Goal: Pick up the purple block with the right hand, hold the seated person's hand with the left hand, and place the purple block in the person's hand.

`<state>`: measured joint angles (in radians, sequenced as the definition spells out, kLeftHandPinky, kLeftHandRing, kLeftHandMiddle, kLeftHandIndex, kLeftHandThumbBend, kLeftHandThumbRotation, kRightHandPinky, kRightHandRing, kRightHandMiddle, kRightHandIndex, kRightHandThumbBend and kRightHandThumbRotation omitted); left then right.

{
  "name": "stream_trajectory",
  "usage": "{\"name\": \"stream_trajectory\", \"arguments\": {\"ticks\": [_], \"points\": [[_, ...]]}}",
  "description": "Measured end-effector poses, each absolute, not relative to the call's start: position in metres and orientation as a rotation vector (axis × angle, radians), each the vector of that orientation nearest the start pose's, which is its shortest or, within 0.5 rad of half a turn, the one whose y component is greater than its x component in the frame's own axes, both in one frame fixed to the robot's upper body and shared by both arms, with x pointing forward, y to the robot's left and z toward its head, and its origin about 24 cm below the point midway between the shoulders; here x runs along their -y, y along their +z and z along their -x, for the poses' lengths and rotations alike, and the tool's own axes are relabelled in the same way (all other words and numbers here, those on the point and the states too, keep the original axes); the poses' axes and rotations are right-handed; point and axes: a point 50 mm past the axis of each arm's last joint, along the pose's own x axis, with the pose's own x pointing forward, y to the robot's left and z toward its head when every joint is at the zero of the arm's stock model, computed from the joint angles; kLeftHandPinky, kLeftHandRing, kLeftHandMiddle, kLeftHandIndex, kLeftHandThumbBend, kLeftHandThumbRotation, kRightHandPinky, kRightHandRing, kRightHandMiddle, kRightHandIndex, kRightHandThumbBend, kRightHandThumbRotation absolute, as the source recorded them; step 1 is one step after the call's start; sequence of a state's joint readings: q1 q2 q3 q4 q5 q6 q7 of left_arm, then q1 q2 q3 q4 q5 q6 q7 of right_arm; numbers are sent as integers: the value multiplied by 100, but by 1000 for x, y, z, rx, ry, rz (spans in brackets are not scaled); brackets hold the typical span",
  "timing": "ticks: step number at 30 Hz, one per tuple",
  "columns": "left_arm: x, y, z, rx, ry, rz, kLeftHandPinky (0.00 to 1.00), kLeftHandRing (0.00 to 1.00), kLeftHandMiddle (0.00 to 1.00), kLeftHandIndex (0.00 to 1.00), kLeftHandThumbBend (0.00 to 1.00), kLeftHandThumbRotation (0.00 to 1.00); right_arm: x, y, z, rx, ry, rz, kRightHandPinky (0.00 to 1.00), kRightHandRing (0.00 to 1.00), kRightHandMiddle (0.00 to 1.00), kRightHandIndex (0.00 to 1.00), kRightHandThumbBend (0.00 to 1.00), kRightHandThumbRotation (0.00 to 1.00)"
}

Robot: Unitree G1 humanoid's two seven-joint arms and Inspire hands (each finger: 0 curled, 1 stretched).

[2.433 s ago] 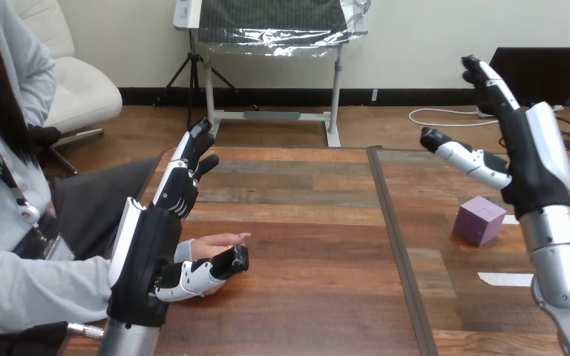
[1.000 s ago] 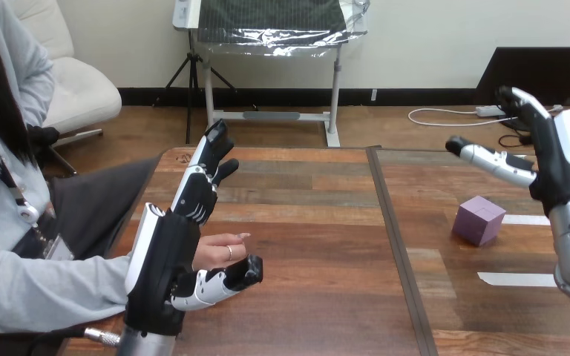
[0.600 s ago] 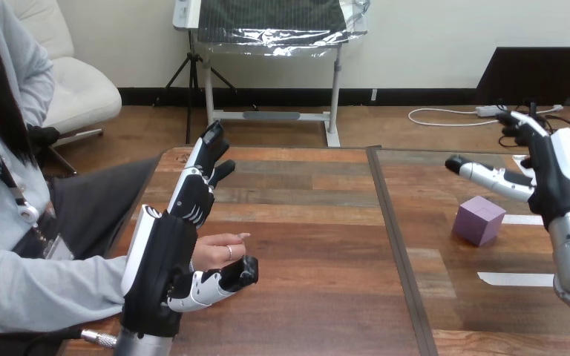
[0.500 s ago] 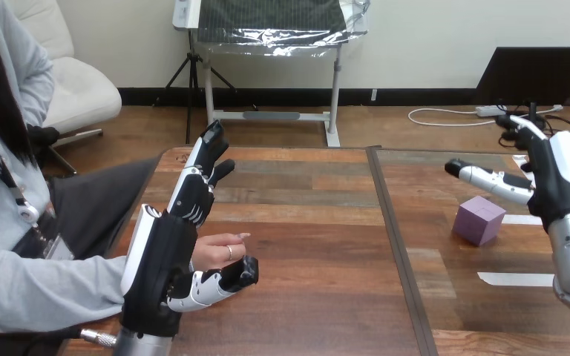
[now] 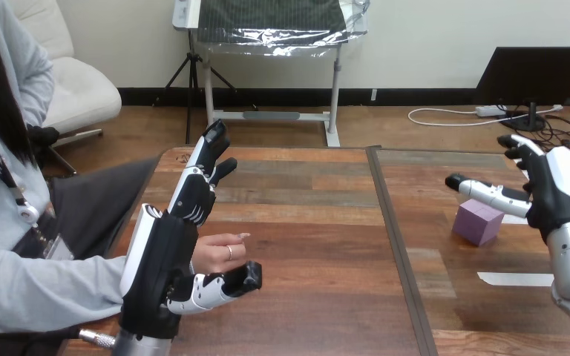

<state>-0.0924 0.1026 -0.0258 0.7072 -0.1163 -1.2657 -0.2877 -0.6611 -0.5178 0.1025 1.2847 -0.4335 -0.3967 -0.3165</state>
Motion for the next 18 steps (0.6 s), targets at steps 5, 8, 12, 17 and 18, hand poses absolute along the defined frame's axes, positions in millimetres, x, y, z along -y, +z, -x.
{"name": "stream_trajectory", "arguments": {"ticks": [5, 8, 12, 17, 18], "points": [[-159, 24, -218, 644, -258, -114, 92, 98, 100, 97, 100, 65, 290, 33, -329, -182, -203, 939, 69, 84, 87, 89, 100, 66], [-159, 23, -217, 640, -258, -115, 92, 98, 100, 97, 100, 65, 290, 31, -329, -200, -198, 939, 68, 83, 88, 89, 100, 65], [-159, 22, -215, 634, -257, -115, 91, 98, 100, 97, 100, 66, 290, 29, -329, -224, -195, 945, 62, 78, 87, 89, 100, 67], [-160, 21, -212, 632, -255, -116, 91, 97, 100, 97, 100, 66, 290, 26, -328, -248, -196, 953, 60, 78, 85, 88, 100, 66], [-160, 21, -211, 632, -254, -117, 91, 97, 100, 97, 100, 66, 290, 26, -328, -252, -195, 954, 61, 78, 85, 88, 100, 66]]}}
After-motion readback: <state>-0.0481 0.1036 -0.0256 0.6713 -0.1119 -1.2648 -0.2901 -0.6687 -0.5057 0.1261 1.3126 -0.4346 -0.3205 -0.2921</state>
